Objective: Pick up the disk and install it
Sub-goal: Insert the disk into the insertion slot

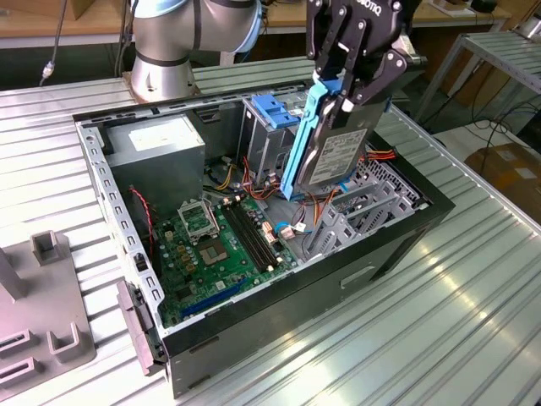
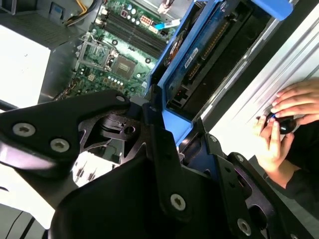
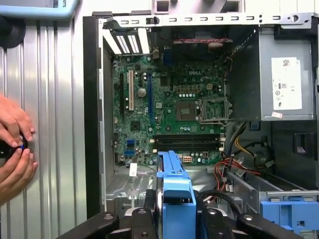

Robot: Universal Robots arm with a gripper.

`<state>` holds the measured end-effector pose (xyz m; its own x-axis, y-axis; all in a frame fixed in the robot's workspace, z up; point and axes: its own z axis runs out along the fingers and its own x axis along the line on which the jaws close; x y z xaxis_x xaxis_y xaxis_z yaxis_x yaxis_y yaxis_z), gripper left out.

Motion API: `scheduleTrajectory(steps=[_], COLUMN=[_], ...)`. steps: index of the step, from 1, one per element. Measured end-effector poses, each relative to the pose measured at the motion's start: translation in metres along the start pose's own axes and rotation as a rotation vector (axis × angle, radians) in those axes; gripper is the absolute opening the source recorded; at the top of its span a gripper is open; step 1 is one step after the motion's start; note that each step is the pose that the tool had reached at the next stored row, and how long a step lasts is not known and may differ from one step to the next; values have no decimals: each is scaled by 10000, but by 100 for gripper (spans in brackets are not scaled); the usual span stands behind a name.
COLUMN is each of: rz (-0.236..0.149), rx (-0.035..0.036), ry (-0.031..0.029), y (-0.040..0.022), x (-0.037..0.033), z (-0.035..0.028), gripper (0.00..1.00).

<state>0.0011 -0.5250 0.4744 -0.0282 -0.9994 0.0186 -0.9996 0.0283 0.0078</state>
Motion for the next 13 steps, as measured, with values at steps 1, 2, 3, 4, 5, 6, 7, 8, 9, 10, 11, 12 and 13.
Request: scheduleTrajectory(steps=[1, 2, 3, 4, 5, 6, 7, 8, 9, 10, 11, 12, 13], rz=[0, 0, 0, 0, 1, 1, 1, 1, 2, 1, 3, 2, 2], rx=[0, 0, 0, 1, 1, 1, 1, 1, 1, 2, 2, 3, 2], ry=[4, 13, 21, 29, 36, 42, 46, 51, 55, 62, 67, 69, 71], y=[-37, -82, -111, -143, -160, -179, -185, -188, -190, -195, -205, -237, -270], x=[1, 3, 4, 7, 9, 14, 29, 50, 67, 92, 103, 110, 111], z=[3, 6, 8, 11, 12, 13, 14, 17, 20, 23, 26, 28, 28], gripper=[37, 37, 37, 37, 37, 37, 37, 37, 37, 37, 37, 37, 37])
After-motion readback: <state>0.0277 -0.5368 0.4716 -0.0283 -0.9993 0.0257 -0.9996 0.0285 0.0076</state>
